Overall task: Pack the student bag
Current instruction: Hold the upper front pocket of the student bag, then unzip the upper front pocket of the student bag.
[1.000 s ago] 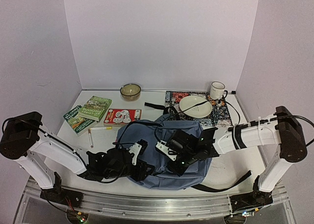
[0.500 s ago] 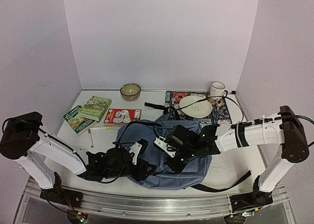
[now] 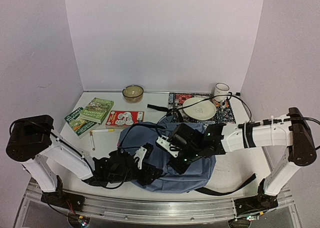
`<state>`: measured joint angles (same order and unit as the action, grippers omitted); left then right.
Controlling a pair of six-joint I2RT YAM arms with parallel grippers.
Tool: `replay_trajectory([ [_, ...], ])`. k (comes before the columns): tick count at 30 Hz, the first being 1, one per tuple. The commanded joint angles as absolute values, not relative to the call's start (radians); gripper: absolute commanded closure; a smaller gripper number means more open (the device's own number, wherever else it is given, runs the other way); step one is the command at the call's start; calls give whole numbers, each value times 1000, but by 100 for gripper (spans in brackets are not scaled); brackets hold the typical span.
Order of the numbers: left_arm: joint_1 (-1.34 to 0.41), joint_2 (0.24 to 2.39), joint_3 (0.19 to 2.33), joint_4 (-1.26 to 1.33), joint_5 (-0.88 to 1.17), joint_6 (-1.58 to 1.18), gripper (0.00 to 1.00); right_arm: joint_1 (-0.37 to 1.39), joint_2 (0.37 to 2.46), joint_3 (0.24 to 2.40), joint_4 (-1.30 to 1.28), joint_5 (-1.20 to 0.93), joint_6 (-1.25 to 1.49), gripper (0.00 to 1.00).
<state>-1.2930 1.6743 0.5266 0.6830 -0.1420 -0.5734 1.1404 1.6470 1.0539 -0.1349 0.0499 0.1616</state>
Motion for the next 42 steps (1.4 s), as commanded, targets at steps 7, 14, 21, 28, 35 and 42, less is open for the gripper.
replay_trajectory([
  [7, -1296, 1778, 562, 828, -98, -544, 61, 1142, 1643, 1119, -175, 69, 179, 100],
  [14, -1296, 1821, 595, 839, -73, -531, 89, 1142, 1660, 1139, -175, 79, 175, 100],
  [21, -1308, 1826, 580, 849, -52, -532, 100, 1136, 1678, 1157, -176, 113, 171, 100],
  [28, -1326, 1820, 547, 850, -45, -529, 100, 1070, 1700, 1190, -185, 161, 195, 100],
  [35, -1350, 1812, 519, 850, -50, -538, 100, 978, 1760, 1270, -193, 164, 175, 100],
  [42, -1369, 1804, 515, 848, -51, -541, 100, 889, 1856, 1383, -193, 199, 182, 100],
])
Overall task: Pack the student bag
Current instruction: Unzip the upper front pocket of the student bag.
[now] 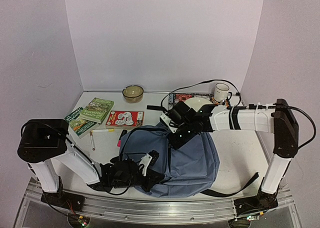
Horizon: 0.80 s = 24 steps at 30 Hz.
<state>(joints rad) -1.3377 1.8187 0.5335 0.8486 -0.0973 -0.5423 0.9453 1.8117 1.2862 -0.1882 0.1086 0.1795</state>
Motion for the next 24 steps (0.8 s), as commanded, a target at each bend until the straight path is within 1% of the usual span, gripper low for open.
replay_trajectory([
  [1, -1373, 1804, 516, 848, -51, -541, 100, 880, 1869, 1400, -193, 209, 185, 100],
  [8, -1424, 1789, 535, 848, -67, -544, 100, 835, 1930, 1490, -201, 298, 231, 100],
  [12, -1433, 1786, 544, 848, -76, -562, 100, 834, 1948, 1511, -214, 217, 237, 100],
  [17, -1433, 1784, 559, 848, -153, -611, 100, 834, 1928, 1479, -243, 133, 284, 91],
  [18, -1432, 1782, 562, 848, -169, -626, 98, 835, 1912, 1466, -249, 119, 294, 89],
  [19, -1431, 1778, 564, 847, -185, -640, 93, 836, 1898, 1454, -254, 107, 305, 86],
  [22, -1431, 1749, 559, 844, -236, -676, 69, 845, 1832, 1407, -269, 84, 337, 77],
  [24, -1429, 1713, 547, 838, -267, -698, 55, 854, 1785, 1369, -279, 82, 362, 73],
])
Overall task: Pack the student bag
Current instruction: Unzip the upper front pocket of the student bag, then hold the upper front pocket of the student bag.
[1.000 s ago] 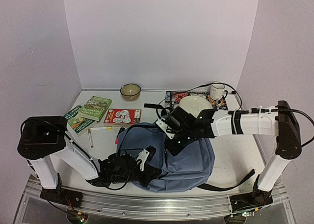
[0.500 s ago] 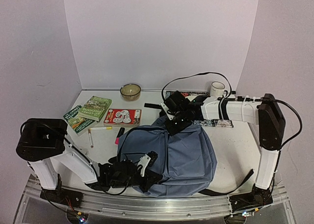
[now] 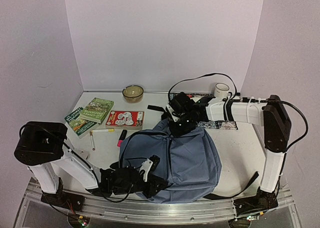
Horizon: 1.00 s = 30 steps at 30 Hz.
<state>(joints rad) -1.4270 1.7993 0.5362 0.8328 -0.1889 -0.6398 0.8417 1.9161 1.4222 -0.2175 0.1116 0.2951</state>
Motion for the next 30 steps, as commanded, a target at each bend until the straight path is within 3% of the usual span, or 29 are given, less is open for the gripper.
replay_trajectory([
  [1, -1428, 1696, 543, 829, -280, -706, 49, 860, 1762, 1349, -283, 83, 374, 72],
  [5, -1417, 1637, 577, 729, -321, -733, 26, 878, 1686, 1256, -297, 96, 430, 64],
  [10, -1364, 1624, 618, 652, -311, -800, 18, 923, 1623, 1172, -297, 133, 507, 46],
  [16, -1277, 1677, 669, 625, -212, -869, 18, 970, 1603, 1127, -283, 191, 585, 36],
  [24, -1247, 1765, 735, 568, -184, -883, 22, 989, 1621, 1111, -256, 217, 648, 33],
  [30, -1231, 1830, 744, 559, -166, -912, 34, 1000, 1646, 1121, -253, 214, 665, 32],
])
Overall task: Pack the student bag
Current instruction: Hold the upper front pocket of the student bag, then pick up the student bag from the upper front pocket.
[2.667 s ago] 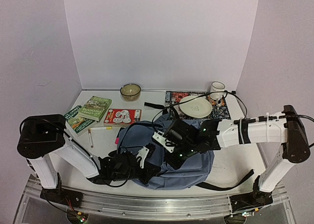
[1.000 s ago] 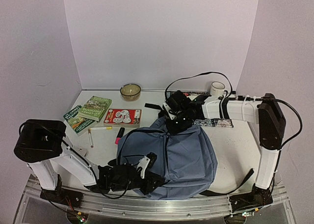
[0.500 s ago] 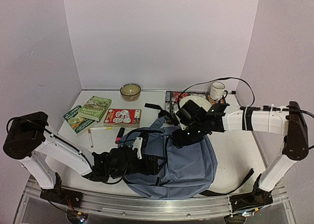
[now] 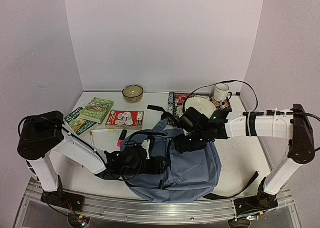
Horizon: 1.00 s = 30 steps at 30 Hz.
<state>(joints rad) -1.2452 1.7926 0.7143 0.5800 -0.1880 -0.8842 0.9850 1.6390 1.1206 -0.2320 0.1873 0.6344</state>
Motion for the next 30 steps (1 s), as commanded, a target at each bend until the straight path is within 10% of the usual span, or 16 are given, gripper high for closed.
replay_trajectory([
  [1, -1228, 1836, 744, 558, -164, -917, 38, 1005, 1653, 1126, -253, 210, 666, 32],
  [12, -1218, 1850, 726, 555, -136, -953, 77, 1053, 1784, 1201, -259, 181, 710, 32],
  [30, -1218, 1873, 712, 555, -124, -1021, 95, 1092, 2000, 1324, -435, 334, 793, 35],
])
